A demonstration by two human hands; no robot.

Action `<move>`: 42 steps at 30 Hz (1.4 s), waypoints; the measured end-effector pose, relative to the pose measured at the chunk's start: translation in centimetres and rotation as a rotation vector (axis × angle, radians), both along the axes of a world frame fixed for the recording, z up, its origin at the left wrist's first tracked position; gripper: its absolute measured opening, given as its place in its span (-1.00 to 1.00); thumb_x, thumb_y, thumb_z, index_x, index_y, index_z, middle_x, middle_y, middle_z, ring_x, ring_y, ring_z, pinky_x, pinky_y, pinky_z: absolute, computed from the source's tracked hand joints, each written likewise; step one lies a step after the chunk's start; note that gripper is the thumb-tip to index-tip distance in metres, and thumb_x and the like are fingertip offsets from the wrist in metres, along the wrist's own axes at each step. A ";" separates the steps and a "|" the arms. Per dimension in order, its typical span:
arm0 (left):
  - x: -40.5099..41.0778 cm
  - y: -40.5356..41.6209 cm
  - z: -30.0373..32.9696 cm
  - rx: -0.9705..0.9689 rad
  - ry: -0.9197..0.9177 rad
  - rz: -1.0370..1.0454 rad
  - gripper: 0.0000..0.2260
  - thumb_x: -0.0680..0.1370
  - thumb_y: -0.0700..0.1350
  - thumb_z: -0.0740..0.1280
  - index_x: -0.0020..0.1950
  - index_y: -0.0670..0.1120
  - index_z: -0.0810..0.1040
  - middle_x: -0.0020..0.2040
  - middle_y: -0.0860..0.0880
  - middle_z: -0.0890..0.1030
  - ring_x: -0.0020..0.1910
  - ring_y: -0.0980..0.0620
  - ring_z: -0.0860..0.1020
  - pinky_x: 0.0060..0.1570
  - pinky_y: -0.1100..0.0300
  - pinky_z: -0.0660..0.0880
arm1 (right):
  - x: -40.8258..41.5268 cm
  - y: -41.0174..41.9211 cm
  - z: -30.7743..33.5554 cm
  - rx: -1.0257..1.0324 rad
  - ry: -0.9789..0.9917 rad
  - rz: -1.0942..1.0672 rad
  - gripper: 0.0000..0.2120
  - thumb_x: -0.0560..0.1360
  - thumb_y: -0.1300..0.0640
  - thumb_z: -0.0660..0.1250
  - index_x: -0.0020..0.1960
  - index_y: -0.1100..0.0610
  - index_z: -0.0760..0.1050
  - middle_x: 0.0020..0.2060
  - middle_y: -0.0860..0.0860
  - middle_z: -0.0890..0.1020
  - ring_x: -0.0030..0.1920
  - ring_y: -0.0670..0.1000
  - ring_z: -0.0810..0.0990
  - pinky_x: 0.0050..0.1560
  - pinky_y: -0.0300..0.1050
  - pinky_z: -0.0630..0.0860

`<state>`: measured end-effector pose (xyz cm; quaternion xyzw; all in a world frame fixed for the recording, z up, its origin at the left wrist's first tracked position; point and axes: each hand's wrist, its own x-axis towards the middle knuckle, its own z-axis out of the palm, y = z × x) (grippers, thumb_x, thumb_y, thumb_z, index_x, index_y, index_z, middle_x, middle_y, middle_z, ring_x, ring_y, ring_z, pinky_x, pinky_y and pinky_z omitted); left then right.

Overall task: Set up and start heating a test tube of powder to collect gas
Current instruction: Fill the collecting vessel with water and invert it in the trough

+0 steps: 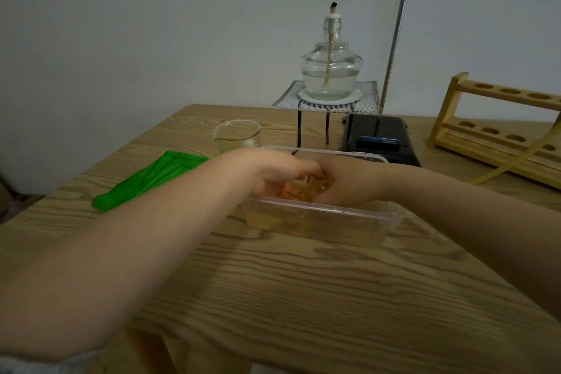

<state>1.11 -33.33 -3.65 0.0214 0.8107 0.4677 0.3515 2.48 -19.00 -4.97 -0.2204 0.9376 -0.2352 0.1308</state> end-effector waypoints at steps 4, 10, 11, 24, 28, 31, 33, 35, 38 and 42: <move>0.3 0.1 0.4 -0.011 -0.008 -0.010 -0.83 0.58 0.00 0.25 -0.01 -0.10 0.50 -0.38 -0.02 0.62 -0.46 0.07 0.58 -0.34 0.16 0.55 | 0.1 -0.1 0.0 0.001 0.005 -0.015 -0.64 0.39 0.05 0.42 0.17 0.04 0.51 -0.07 -0.07 0.59 -0.10 -0.09 0.54 -0.06 -0.19 0.46; 0.1 0.1 0.0 -0.010 0.036 0.043 -0.70 0.56 -0.02 0.29 0.22 -0.15 0.49 -0.20 -0.06 0.56 -0.32 0.03 0.54 -0.16 0.12 0.52 | 0.7 -0.3 0.4 0.016 0.009 -0.024 -0.60 0.40 0.00 0.44 0.21 0.03 0.49 0.03 -0.04 0.62 0.01 -0.05 0.57 0.11 -0.11 0.53; 0.0 0.0 0.1 -0.013 0.036 0.046 -0.67 0.56 -0.03 0.30 0.25 -0.16 0.49 -0.19 -0.06 0.57 -0.28 0.02 0.54 -0.12 0.11 0.52 | 0.8 -0.4 0.5 0.018 0.014 -0.020 -0.60 0.41 0.01 0.43 0.22 0.04 0.49 0.03 -0.03 0.62 0.01 -0.06 0.57 0.10 -0.13 0.52; -0.8 -0.4 -0.5 -0.076 0.126 0.031 -0.61 0.52 0.00 0.36 0.26 -0.19 0.47 -0.08 -0.09 0.62 -0.14 0.00 0.59 0.02 0.13 0.55 | 1.0 -1.0 0.7 0.071 0.011 -0.002 -0.54 0.43 -0.01 0.43 0.29 0.03 0.44 0.15 -0.03 0.58 0.12 -0.04 0.54 0.20 -0.09 0.48; -1.2 -0.7 -0.9 -0.110 0.175 0.034 -0.60 0.49 -0.01 0.39 0.22 -0.21 0.49 -0.06 -0.12 0.62 -0.08 -0.04 0.61 0.02 0.10 0.57 | 1.2 -1.3 0.9 0.143 0.035 -0.014 -0.53 0.47 0.02 0.39 0.33 0.09 0.37 0.17 0.01 0.52 0.13 0.00 0.49 0.10 -0.17 0.42; -1.2 -0.7 -1.0 -0.104 0.184 0.041 -0.66 0.49 -0.03 0.39 0.14 -0.22 0.49 -0.13 -0.14 0.60 -0.15 -0.04 0.60 -0.01 0.09 0.57 | 1.3 -1.5 1.1 0.160 0.037 -0.012 -0.52 0.47 0.02 0.38 0.33 0.09 0.35 0.11 -0.01 0.49 0.06 -0.04 0.45 0.05 -0.20 0.37; -1.1 -0.8 -0.9 -0.116 0.188 0.033 -0.69 0.50 -0.02 0.38 0.11 -0.21 0.49 -0.15 -0.14 0.61 -0.16 -0.04 0.60 -0.01 0.10 0.58 | 1.3 -1.5 1.1 0.166 0.029 -0.010 -0.52 0.47 0.02 0.38 0.33 0.09 0.35 0.07 -0.04 0.47 0.05 -0.05 0.44 0.04 -0.21 0.36; -1.1 -0.8 -0.8 -0.132 0.189 0.026 -0.68 0.49 0.00 0.38 0.11 -0.20 0.49 -0.12 -0.14 0.61 -0.15 -0.03 0.60 0.01 0.10 0.57 | 1.3 -1.4 1.1 0.167 0.023 -0.005 -0.51 0.47 0.02 0.39 0.34 0.09 0.35 0.11 -0.03 0.49 0.07 -0.05 0.45 0.05 -0.20 0.37; -1.0 -0.9 -0.7 -0.157 0.183 0.001 -0.72 0.51 0.01 0.36 0.09 -0.16 0.51 -0.04 -0.13 0.61 -0.05 -0.05 0.60 0.07 0.10 0.55 | 1.3 -1.4 1.3 0.163 -0.010 0.008 -0.49 0.47 0.04 0.39 0.36 0.08 0.33 0.18 -0.02 0.49 0.14 -0.03 0.46 0.13 -0.18 0.40; -0.8 -0.9 -0.4 -0.162 0.161 -0.040 -0.75 0.53 -0.01 0.33 0.08 -0.16 0.50 -0.04 -0.12 0.56 -0.07 -0.03 0.51 0.03 0.15 0.47 | 1.4 -1.4 1.6 0.145 -0.091 0.036 -0.52 0.50 0.07 0.35 0.38 0.08 0.33 0.21 -0.03 0.50 0.19 -0.02 0.47 0.18 -0.19 0.43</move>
